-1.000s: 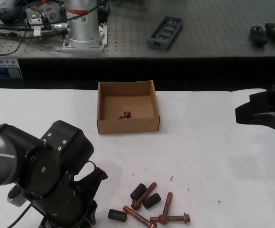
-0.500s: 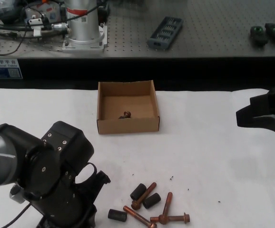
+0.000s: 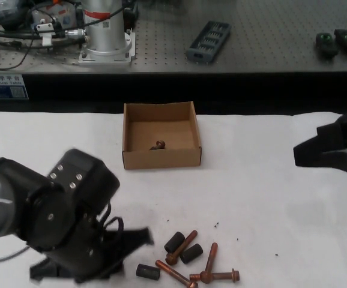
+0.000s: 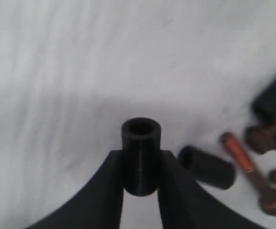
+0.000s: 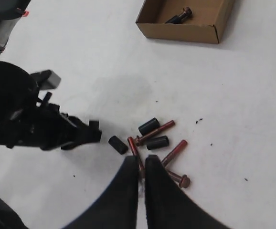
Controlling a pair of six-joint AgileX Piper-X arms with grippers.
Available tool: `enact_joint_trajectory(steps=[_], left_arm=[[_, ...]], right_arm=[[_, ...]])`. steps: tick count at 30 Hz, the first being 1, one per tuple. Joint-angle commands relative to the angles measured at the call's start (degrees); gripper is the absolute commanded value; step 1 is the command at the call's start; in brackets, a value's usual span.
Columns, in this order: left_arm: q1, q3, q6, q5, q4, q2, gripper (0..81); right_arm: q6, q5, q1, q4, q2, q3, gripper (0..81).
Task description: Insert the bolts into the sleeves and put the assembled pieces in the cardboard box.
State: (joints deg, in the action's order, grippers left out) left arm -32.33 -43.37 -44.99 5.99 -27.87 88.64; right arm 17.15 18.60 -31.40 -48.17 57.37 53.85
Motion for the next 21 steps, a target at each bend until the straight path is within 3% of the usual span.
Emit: enact_joint_trajectory(steps=[1,6,10,21], left_arm=[[0.74,-0.53,4.26,-1.89,11.06,-6.04,5.9],[1.44,-0.53,10.52,-1.89,17.76,-13.65,5.9],[1.44,-0.53,19.35,-1.89,17.13,-19.6,5.9],[1.44,-0.53,31.06,-1.89,13.33,-32.49,5.9]], right_arm=[[-0.45,0.44,-0.1,-1.96,0.71,0.2,5.3],[-0.45,2.68,-0.1,-3.69,4.54,0.2,5.3],[-0.45,4.46,-0.1,-4.16,9.69,0.2,5.3],[-0.56,5.48,-0.43,-2.38,20.97,0.2,5.5]])
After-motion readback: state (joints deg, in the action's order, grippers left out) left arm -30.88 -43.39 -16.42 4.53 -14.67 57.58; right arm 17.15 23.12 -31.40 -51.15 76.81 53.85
